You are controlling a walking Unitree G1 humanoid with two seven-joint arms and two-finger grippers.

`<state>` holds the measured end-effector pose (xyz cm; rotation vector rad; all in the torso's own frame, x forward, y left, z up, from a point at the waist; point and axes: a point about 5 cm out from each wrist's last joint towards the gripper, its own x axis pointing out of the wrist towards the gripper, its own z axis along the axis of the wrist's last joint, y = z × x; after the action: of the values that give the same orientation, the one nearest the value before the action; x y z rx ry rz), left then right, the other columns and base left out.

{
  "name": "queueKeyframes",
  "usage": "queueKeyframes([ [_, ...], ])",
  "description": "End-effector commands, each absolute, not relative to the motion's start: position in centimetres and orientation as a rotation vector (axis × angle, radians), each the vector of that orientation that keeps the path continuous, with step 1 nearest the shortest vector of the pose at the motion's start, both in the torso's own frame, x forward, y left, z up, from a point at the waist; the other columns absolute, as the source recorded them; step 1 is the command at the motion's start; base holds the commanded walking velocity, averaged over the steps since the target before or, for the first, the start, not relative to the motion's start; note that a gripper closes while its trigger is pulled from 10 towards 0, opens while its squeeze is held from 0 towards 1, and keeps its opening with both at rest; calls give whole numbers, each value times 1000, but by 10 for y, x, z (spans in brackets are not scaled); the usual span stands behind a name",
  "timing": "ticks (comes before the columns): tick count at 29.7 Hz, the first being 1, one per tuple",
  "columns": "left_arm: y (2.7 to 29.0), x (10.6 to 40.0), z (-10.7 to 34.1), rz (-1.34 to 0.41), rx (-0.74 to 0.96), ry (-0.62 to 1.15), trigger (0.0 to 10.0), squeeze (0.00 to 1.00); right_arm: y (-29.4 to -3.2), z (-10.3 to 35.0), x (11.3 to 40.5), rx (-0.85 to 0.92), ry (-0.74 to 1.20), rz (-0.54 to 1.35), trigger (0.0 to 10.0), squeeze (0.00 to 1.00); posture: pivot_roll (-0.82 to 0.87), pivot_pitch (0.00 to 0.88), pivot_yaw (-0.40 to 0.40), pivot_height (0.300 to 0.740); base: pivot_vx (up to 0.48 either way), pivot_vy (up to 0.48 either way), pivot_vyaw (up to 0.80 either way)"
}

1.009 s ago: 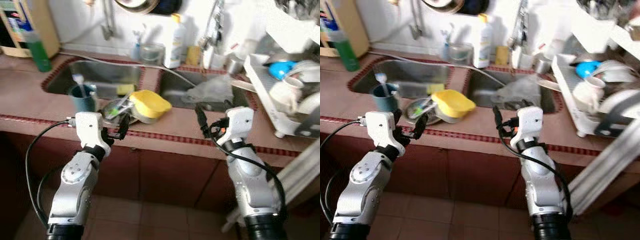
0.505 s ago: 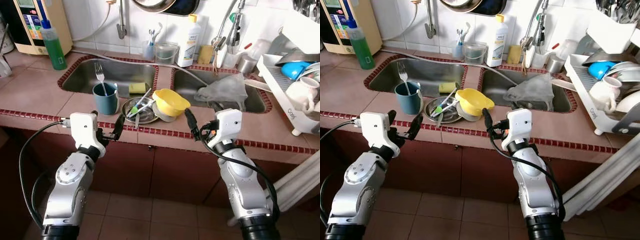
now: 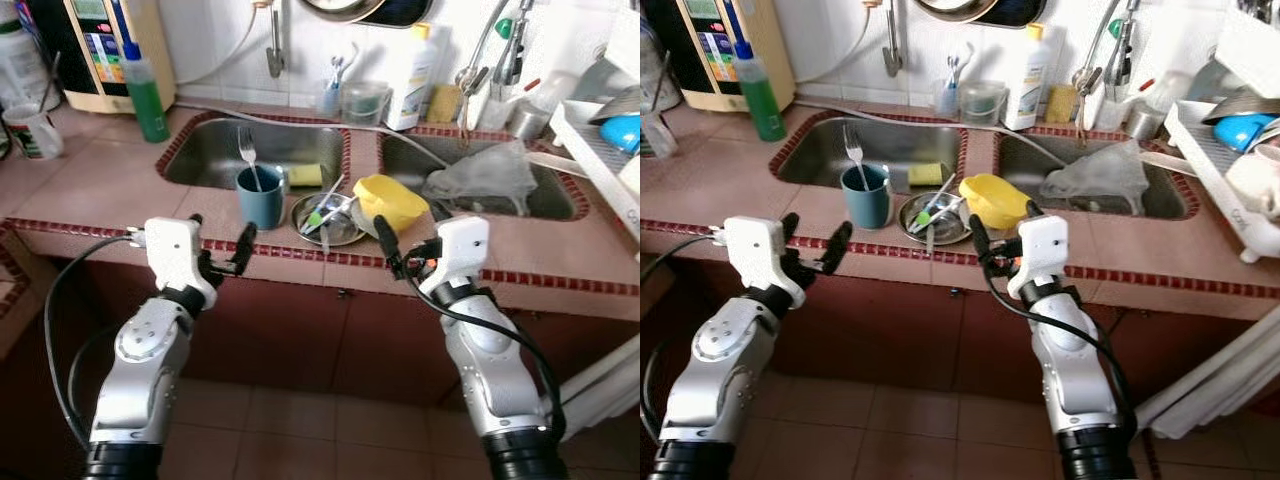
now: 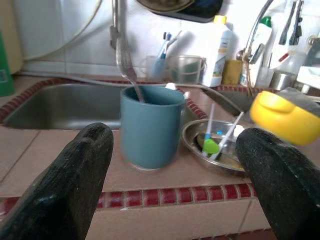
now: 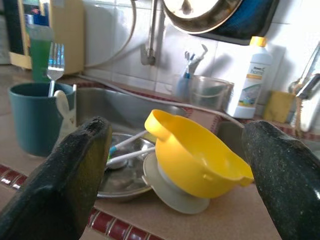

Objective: Kitchen organization

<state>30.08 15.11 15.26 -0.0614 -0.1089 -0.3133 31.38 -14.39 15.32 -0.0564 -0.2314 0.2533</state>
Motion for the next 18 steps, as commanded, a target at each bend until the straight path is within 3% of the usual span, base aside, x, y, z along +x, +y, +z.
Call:
queueKeyframes([
  [1,158,302,152,-299,-53,-101,10000,0,-141,158,314,-48,-256,257,10000,0,-5,0,-22,740,0,304,0],
  [11,156,311,164,-337,54,-153,10000,0,-140,162,318,-60,-258,278,10000,0,11,0,-46,740,0,0,0],
  [18,151,317,174,-362,35,-188,10000,0,-142,167,322,-75,-266,286,10000,0,9,4,-44,740,0,0,0],
])
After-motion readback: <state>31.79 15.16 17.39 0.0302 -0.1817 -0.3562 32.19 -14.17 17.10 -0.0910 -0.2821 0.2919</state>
